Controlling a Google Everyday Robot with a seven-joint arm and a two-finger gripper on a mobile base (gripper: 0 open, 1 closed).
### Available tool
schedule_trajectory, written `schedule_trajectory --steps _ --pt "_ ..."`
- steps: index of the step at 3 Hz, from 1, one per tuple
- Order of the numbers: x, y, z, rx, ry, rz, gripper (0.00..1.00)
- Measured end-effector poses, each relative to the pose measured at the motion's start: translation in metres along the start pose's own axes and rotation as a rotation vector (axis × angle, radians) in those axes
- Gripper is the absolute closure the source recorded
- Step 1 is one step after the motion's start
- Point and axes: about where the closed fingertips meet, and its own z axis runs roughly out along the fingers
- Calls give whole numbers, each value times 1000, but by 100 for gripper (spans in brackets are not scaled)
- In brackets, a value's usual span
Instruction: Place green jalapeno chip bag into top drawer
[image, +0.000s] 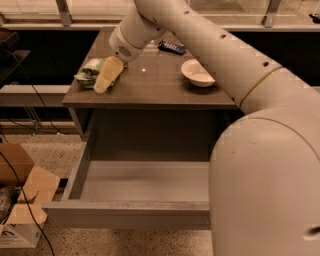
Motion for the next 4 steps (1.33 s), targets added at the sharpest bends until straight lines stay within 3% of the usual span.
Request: schedule_trajectory --steps 1,2,4 --pt "6 -9 17 -12 -10 41 0" --pt "11 -14 40 -39 -12 101 12" --pt "19 -15 52 -46 13 130 58"
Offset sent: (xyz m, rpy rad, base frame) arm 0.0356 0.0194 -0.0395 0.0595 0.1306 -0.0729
